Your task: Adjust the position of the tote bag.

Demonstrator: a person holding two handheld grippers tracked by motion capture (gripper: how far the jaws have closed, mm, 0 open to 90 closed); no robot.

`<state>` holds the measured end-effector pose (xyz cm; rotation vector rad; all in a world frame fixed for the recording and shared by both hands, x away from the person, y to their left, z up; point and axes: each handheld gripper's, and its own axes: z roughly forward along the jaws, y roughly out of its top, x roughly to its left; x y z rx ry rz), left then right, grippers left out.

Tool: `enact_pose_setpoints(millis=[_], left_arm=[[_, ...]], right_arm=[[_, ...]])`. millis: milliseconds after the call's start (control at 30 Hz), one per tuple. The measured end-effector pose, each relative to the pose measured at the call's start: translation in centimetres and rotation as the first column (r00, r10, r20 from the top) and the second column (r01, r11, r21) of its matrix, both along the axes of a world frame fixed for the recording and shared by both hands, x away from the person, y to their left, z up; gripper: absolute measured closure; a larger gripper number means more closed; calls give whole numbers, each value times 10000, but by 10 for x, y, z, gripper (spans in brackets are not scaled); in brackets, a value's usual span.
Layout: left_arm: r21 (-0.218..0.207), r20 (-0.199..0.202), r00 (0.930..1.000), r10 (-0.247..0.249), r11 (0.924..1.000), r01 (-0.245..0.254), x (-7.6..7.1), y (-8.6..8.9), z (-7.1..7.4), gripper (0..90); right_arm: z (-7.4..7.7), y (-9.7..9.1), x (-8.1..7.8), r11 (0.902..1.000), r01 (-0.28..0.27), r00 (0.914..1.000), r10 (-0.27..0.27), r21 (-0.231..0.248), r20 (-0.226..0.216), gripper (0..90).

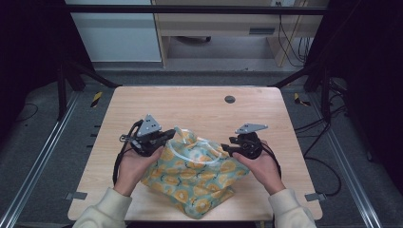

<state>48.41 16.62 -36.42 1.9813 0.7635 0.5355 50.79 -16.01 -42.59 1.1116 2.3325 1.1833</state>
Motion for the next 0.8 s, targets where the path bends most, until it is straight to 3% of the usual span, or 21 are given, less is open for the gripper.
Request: enact_pose_setpoints(millis=[267, 367, 567, 600, 667, 733, 800], left_arm=[[-257, 75, 10000, -18, 9997, 19, 5, -7, 4, 900], [-261, 277, 9996, 18, 9997, -11, 7, -11, 9, 900], [-697, 811, 9967, 89, 9976, -32, 5, -11, 22, 900], [-754, 888, 9960, 91, 9971, -24, 4, -10, 25, 900], [-781, 934, 9955, 144, 9969, -71, 3, -7, 27, 900], [-855, 914, 9957, 180, 9963, -101, 3, -4, 28, 900], [-772, 915, 9956, 194, 9969, -123, 0, 0, 29, 900]], right_arm=[[3, 19, 19, 9977, -670, 9973, 665, -141, -297, 604], [-1, 27, 24, 9951, -975, 9931, 962, -158, -666, 594], [-6, 34, 28, 9911, -1282, 9899, 1258, -352, -656, 600], [-7, 35, 28, 9893, -1349, 9894, 1314, -562, -621, 619], [-10, 35, 29, 9893, -1380, 9871, 1334, -483, -890, 715], [-11, 35, 29, 9860, -1530, 9852, 1469, -663, -883, 850], [-6, 33, 25, 9889, -1351, 9899, 1320, -623, -515, 900]])
